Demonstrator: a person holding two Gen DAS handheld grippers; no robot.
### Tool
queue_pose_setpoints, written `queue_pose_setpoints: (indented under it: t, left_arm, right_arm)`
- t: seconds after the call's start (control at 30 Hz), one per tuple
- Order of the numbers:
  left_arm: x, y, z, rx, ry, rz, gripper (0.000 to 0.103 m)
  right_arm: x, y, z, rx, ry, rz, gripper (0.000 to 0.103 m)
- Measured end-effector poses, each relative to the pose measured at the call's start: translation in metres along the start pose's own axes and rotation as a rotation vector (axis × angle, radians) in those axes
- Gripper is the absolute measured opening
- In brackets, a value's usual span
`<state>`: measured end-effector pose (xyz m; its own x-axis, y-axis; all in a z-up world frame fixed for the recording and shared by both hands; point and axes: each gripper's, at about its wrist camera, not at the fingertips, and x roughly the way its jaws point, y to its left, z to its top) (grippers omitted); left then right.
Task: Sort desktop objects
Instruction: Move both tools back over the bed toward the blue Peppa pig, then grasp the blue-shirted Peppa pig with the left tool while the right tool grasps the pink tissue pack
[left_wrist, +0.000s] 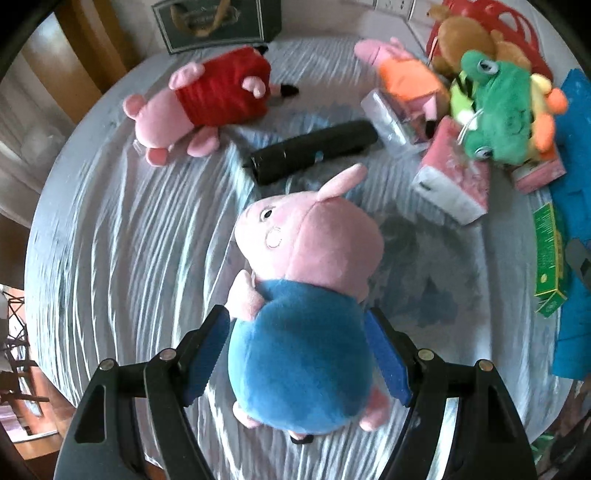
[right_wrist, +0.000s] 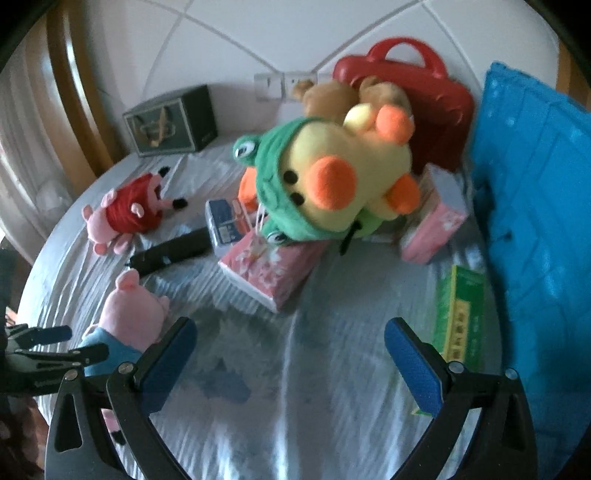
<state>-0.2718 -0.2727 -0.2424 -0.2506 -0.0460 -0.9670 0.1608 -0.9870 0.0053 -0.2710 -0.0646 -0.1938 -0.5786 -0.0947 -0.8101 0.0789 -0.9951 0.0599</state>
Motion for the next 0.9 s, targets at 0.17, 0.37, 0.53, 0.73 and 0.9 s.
queue_pose_setpoints:
  t: [0.17,0.37,0.53,0.73,0.9]
  left_arm:
    - [0.023,-0.007,0.013,0.030,0.048,0.000,0.075]
    - [0.050,-0.007,0.024,0.041,0.055,-0.019,0.073]
    - [0.025,-0.013,0.041,0.070,-0.097,-0.008,0.057]
    - [0.021,-0.025,0.078,0.109,-0.168,0.000,0.050]
    - [0.037,-0.023,0.089,0.058,-0.101,-0.060,0.050]
  right_arm:
    - [0.022,0.005,0.001,0.021,0.057,0.018,0.103]
    - [0.052,0.005,0.007,0.079,0.116,0.021,0.103]
    - [0.076,0.008,0.017,0.126,0.148,0.015,0.103]
    - [0.097,0.011,0.033,0.159,0.155,0.001,0.103]
    - [0.130,0.016,0.044,0.181,0.199,-0.007,0.103]
